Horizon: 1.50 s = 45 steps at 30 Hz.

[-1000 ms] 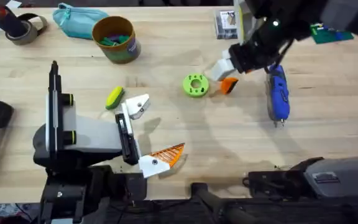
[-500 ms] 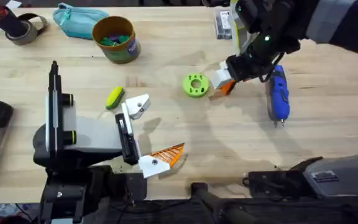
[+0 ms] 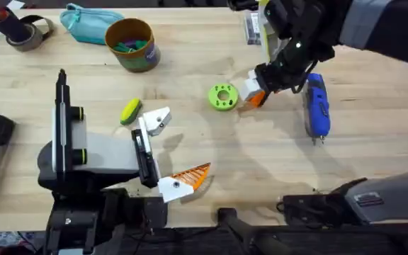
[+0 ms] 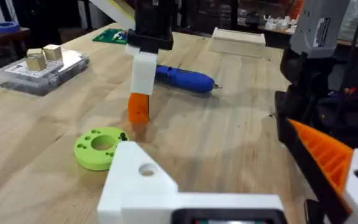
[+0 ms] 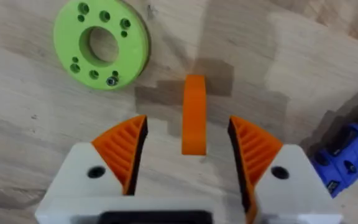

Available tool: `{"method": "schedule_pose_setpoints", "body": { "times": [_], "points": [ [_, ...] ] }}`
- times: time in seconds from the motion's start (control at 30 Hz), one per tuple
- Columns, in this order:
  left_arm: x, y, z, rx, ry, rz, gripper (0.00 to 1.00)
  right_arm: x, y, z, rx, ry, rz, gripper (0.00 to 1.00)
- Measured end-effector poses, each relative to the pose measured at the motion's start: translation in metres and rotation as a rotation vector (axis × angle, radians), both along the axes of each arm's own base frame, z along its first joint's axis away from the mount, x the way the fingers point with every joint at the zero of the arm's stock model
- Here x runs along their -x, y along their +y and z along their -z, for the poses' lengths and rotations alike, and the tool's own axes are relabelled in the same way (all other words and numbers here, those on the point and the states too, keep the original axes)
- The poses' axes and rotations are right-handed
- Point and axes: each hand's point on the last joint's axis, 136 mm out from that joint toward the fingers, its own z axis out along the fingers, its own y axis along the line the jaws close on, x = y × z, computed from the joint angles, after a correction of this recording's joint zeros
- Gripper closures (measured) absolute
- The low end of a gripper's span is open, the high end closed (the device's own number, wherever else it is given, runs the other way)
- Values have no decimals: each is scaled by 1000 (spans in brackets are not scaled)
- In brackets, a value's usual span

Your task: Pick up the gripper from the table and insert it into the empty holder that is missing its gripper. Then pick up a screw, insert it into the mounting hole, and use the screwdriver to tighten it. Finally, clean up the table by picking up the vegetable and placing it into the bucket.

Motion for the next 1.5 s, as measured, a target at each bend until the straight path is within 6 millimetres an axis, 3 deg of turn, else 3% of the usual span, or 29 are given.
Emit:
{"method": "schedule_pose_setpoints", "body": {
  "times": [0.17,0.33,0.47,0.5,0.57,1.23,1.37,1.5],
  "points": [
    [0,0,0,0,0,0,12,0,-1,0,3,0,3,364],
    [0,0,0,0,0,0,12,2,-1,0,6,8,8,471],
    [0,0,0,0,0,-2,12,2,-2,1,6,10,10,703],
    [-1,0,0,-1,-1,-4,12,2,-2,1,7,10,8,838],
    [-1,0,0,-1,-1,-4,12,2,-2,1,7,7,8,971],
    [-1,0,0,-1,-1,-7,12,7,-4,-3,11,18,9,990],
    [-1,0,0,-1,-1,-7,12,16,-8,-16,10,18,9,990],
    [-1,0,0,-1,-1,-7,12,12,-6,-47,-16,-44,9,990]
  ]
}}
